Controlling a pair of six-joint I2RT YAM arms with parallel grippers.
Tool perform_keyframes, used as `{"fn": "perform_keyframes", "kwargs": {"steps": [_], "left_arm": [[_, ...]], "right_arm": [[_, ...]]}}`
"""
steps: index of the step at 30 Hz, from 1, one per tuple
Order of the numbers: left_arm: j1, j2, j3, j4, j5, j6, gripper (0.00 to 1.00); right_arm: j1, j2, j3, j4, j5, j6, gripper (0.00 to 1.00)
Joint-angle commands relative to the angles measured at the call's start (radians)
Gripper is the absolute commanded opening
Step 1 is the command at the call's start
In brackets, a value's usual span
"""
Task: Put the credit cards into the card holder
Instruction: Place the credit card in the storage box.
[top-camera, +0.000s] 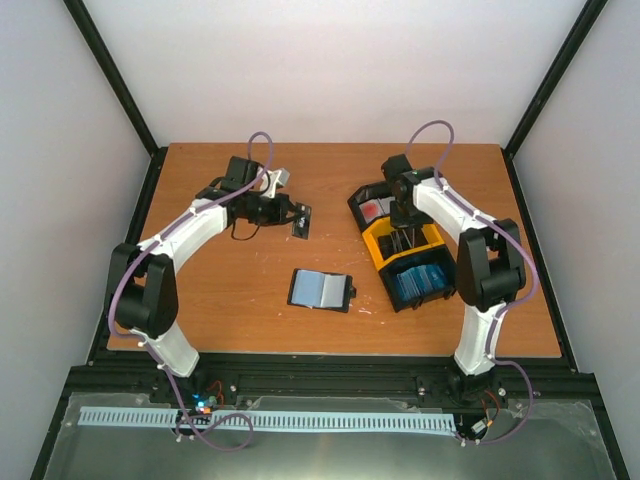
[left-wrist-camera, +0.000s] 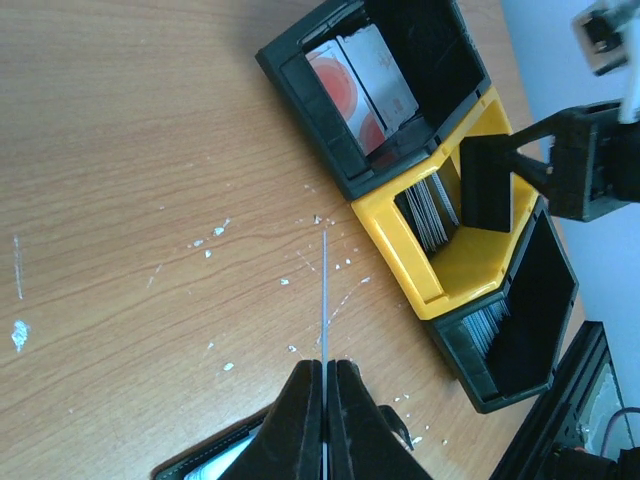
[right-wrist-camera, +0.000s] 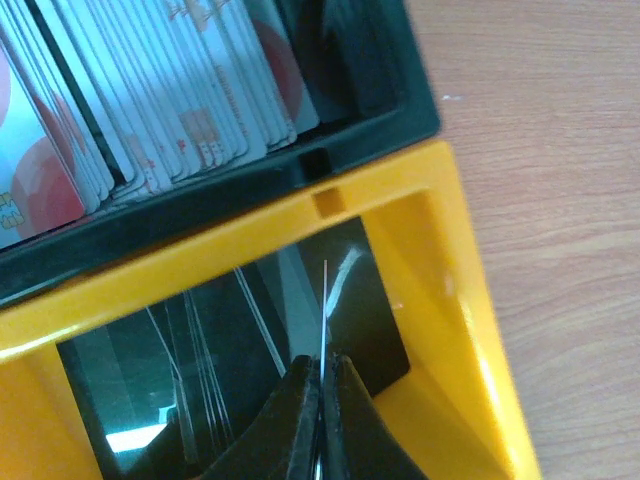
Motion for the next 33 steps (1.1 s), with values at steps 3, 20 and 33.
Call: {"fn": "perform_keyframes", "kwargs": {"steps": [3,20,33], "left_arm": [[0.008,-0.002,0.063,-0.048,-0.022,0.029,0.01],[0.008,0.047,0.137,-0.068,-0.007,0.041,0.01],[0.008,-0.014,0.124,0.004,0.087,0.026,0.01]], "right_arm": [[0.033,0.087,0.020,0.056,-0.008,-0.015,0.03],[0.072,0.134,0.063,0.069,-0.074,0.012,0.29],[0.073,-0.159,0.014,0.169,-0.339,0.027,0.52]]}}
